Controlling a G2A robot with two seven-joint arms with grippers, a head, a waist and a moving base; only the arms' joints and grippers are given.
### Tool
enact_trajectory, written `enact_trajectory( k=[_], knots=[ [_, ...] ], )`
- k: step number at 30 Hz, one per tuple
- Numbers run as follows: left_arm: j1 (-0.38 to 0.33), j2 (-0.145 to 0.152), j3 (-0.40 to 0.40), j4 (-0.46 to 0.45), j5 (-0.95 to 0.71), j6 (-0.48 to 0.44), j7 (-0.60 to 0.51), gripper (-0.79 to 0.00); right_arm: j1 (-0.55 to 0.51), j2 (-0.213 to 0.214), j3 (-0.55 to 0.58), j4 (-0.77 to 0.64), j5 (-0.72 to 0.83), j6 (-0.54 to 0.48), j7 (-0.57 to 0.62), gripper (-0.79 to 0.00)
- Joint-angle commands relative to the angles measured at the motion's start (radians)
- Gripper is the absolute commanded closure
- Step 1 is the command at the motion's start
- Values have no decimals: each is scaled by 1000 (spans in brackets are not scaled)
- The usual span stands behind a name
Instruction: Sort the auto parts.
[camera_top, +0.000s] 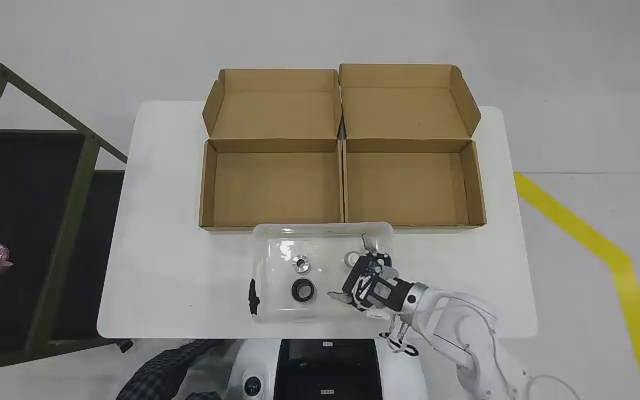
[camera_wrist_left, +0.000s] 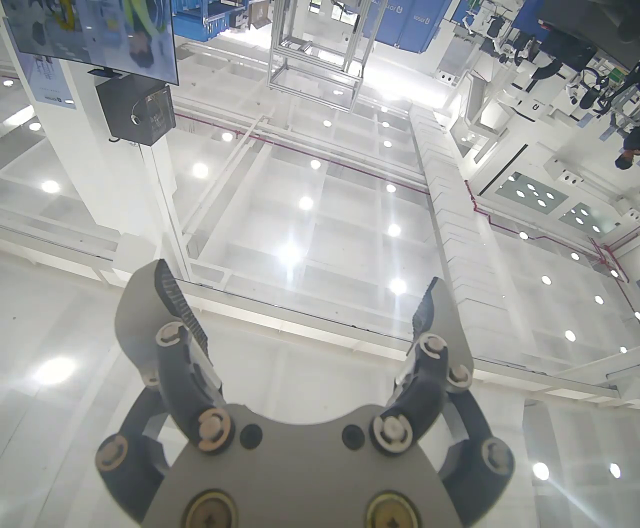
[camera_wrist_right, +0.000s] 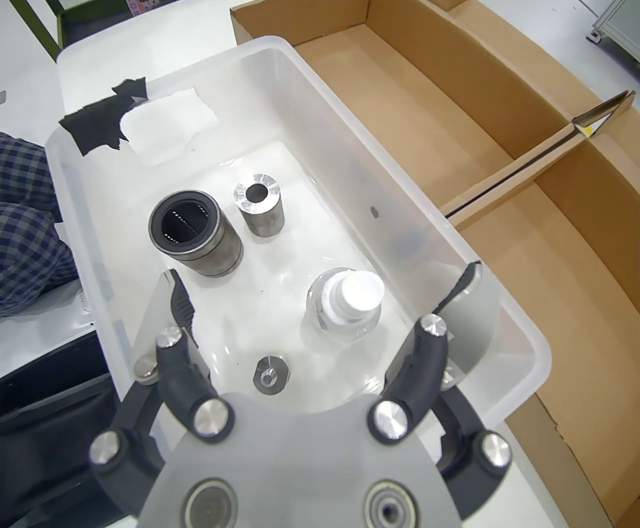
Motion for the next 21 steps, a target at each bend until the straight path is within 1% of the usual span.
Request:
enact_trajectory(
  k=[1, 2, 3, 4, 5, 7, 12, 14, 15, 16, 17, 18, 19, 20, 21],
  knots=[
    [0, 0, 0, 0, 0, 0, 0, -785, 4, 1, -1, 6, 3, 7, 10, -785],
    [0, 0, 0, 0, 0, 0, 0, -785, 5, 2, -1, 9, 5, 9, 14, -730],
    [0, 0, 0, 0, 0, 0, 0, -785, 7, 2, -2, 11, 7, 11, 18, -646],
    [0, 0, 0, 0, 0, 0, 0, -785, 8, 3, -3, 13, 7, 12, 22, -548],
    [0, 0, 0, 0, 0, 0, 0, -785, 10, 3, -4, 16, 7, 13, 25, -416],
    [0, 0, 0, 0, 0, 0, 0, -785, 13, 4, -6, 21, 9, 16, 32, -357],
    [0, 0, 0, 0, 0, 0, 0, -785, 24, 5, -15, 35, 16, 37, 51, -345],
    [0, 0, 0, 0, 0, 0, 0, -785, 28, 5, -20, 37, 19, 45, 55, -314],
    [0, 0, 0, 0, 0, 0, 0, -785, 30, 6, -21, 36, 21, 50, 55, -286],
    [0, 0, 0, 0, 0, 0, 0, -785, 31, 6, -21, 36, 23, 56, 55, -240],
    [0, 0, 0, 0, 0, 0, 0, -785, 32, 6, -21, 36, 24, 62, 57, -166],
    [0, 0, 0, 0, 0, 0, 0, -785, 33, 7, -20, 35, 24, 66, 58, -132],
    [0, 0, 0, 0, 0, 0, 0, -785, 34, 7, -20, 34, 25, 68, 58, -80],
    [0, 0, 0, 0, 0, 0, 0, -785, 35, 7, -20, 33, 27, 70, 58, 0],
    [0, 0, 0, 0, 0, 0, 0, -785, 35, 8, -20, 31, 28, 71, 58, 0]
  ],
)
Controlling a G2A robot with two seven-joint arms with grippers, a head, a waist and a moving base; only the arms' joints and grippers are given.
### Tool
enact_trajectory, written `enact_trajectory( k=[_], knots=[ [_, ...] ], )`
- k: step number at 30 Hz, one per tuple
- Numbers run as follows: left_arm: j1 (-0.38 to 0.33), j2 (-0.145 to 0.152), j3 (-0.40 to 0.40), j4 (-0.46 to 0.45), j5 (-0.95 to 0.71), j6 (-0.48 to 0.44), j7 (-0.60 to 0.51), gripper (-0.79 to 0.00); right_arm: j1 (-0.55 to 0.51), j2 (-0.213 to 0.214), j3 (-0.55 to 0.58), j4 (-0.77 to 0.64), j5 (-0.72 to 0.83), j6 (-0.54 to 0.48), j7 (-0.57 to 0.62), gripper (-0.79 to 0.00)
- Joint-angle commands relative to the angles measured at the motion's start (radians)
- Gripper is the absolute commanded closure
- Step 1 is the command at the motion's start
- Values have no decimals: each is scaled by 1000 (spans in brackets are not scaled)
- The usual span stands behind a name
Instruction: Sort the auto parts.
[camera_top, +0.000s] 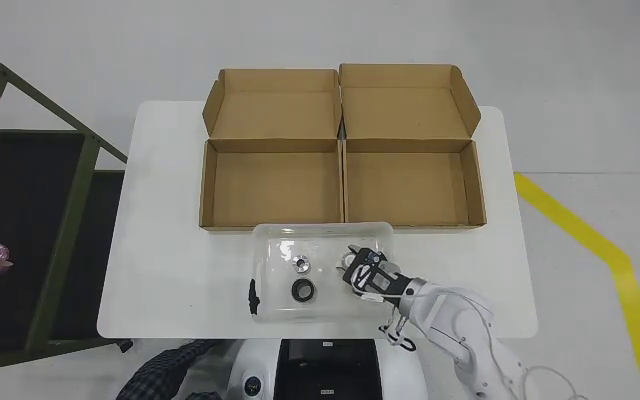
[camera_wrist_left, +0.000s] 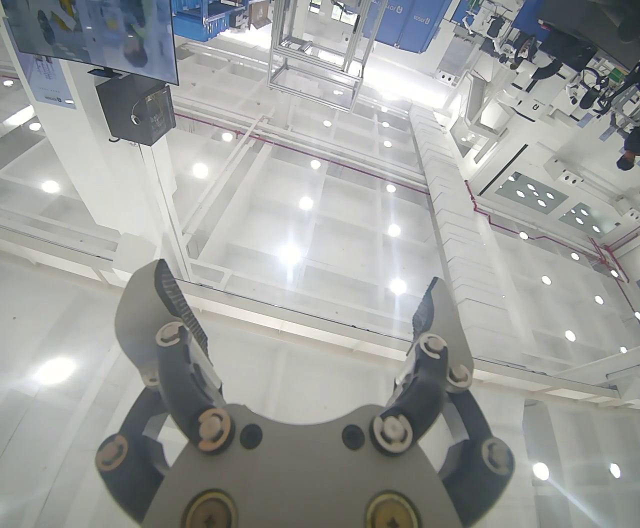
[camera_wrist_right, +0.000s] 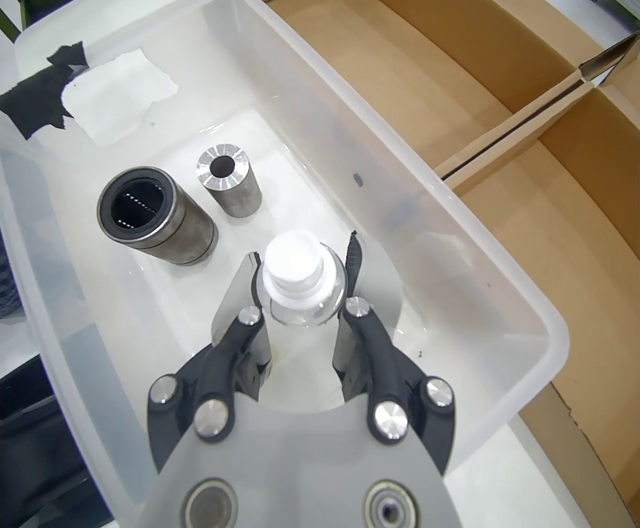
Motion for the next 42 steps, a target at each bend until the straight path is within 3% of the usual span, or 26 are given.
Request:
enact_trajectory(
  k=[1, 12, 24, 42],
  knots=[
    [0, 0, 0, 0, 0, 0, 0, -785, -1, 1, 0, -6, 2, 1, -2, 0],
    [0, 0, 0, 0, 0, 0, 0, -785, -24, 11, 3, -62, 44, -42, -58, 0],
    [0, 0, 0, 0, 0, 0, 0, -785, 26, 0, -12, 6, 380, 5, -140, 0],
    [0, 0, 0, 0, 0, 0, 0, -785, 45, 5, 52, -139, 620, 16, -221, 0]
  ],
)
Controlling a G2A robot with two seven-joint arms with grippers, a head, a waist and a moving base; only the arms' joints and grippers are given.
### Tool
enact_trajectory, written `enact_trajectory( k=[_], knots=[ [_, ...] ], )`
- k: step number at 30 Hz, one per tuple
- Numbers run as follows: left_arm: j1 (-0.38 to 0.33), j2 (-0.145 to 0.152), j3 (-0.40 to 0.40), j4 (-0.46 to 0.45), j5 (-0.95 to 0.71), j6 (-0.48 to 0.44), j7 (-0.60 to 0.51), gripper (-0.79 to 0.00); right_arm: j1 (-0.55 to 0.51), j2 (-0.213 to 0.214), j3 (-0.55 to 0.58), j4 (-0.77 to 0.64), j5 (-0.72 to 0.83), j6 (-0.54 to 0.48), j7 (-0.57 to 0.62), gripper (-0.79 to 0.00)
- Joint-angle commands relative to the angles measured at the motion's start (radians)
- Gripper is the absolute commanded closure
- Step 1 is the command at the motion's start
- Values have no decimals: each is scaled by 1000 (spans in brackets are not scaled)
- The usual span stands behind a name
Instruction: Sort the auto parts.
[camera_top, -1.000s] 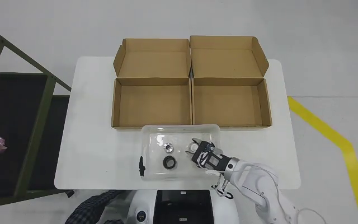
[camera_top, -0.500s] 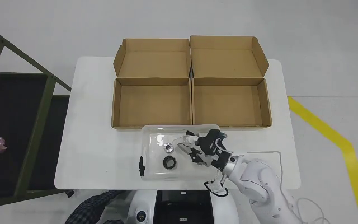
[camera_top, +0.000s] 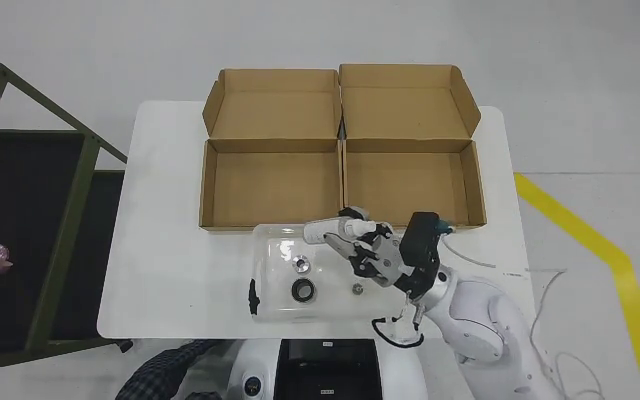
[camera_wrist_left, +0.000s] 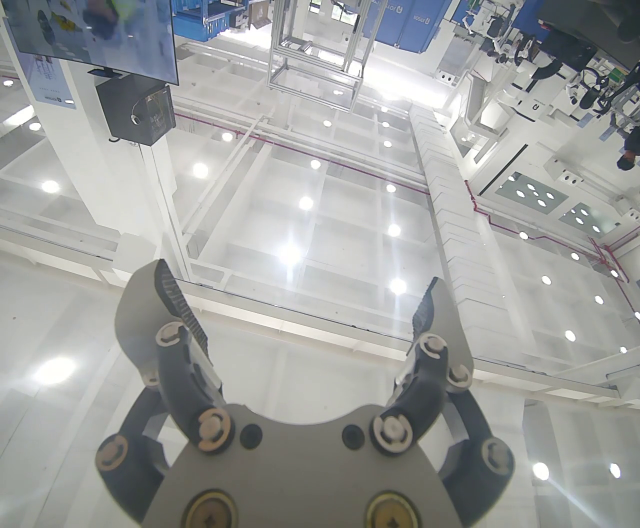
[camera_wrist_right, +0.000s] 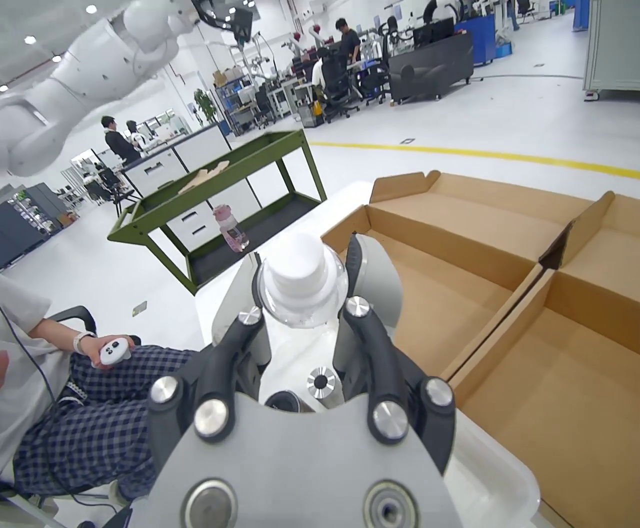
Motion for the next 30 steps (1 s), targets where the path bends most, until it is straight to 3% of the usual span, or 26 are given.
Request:
enact_trajectory(
  k=[1, 18, 30],
  knots=[
    [0, 0, 0, 0, 0, 0, 0, -785, 2, 1, 9, -6, 21, 2, -7, 0],
    [0, 0, 0, 0, 0, 0, 0, -785, 11, 9, 123, -56, 173, 28, -44, 0],
    [0, 0, 0, 0, 0, 0, 0, -785, 9, 14, 139, -62, 166, 28, -27, 0]
  ],
)
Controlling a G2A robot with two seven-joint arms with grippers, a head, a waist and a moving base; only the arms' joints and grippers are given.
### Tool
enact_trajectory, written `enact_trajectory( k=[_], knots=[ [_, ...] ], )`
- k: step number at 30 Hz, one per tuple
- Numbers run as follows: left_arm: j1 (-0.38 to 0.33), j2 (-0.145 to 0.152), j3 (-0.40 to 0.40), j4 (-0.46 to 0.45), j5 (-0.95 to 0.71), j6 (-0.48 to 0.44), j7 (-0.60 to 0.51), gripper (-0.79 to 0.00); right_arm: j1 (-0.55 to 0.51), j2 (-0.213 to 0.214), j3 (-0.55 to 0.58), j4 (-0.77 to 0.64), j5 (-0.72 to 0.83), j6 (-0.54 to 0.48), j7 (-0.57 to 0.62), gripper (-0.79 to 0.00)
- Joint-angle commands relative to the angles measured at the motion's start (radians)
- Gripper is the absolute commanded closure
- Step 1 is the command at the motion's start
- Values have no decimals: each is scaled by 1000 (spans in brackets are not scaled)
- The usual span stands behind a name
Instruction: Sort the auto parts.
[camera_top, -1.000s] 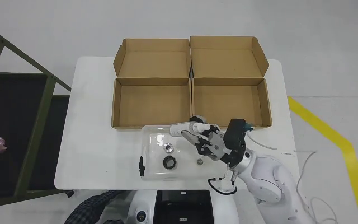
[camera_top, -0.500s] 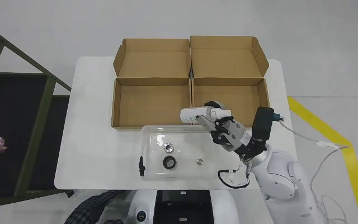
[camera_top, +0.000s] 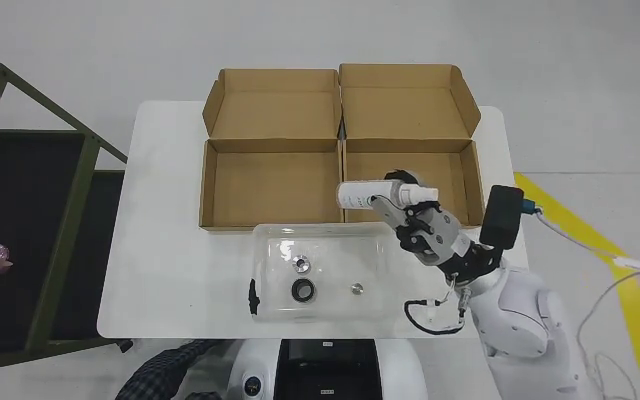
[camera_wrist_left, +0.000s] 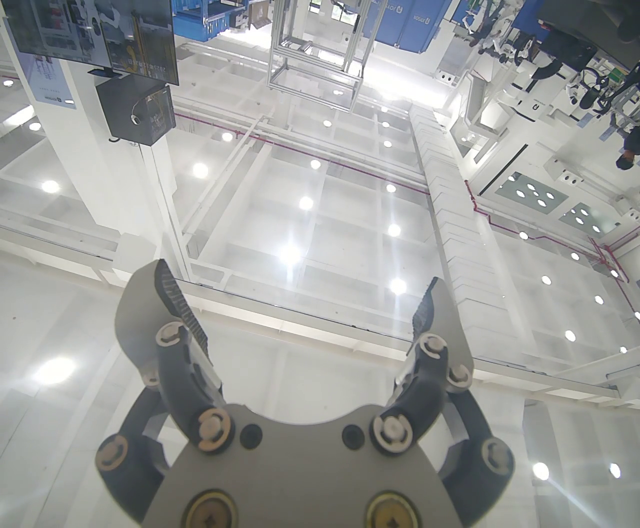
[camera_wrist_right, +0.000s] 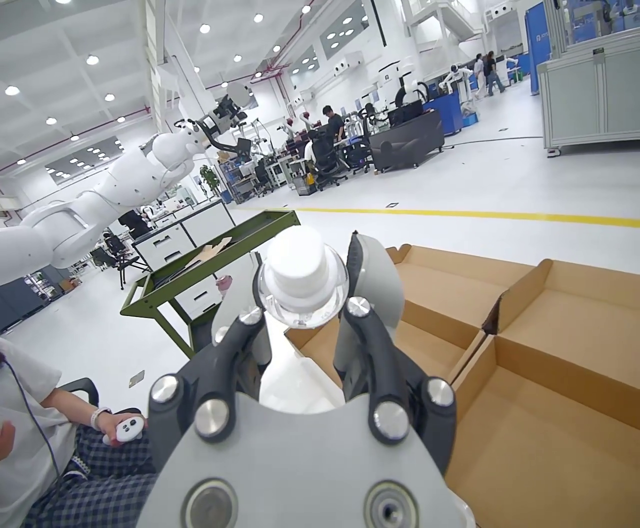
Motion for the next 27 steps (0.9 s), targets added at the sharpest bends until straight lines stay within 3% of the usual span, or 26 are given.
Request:
enact_trajectory(
  k=[1, 10, 27],
  knots=[
    [0, 0, 0, 0, 0, 0, 0, -785, 3, 0, -5, 14, -15, 7, 4, 0],
    [0, 0, 0, 0, 0, 0, 0, -785, 9, 3, -38, 87, -157, 28, 39, 0],
    [0, 0, 0, 0, 0, 0, 0, -785, 97, 5, -73, 198, -480, 199, 141, 0]
  ],
)
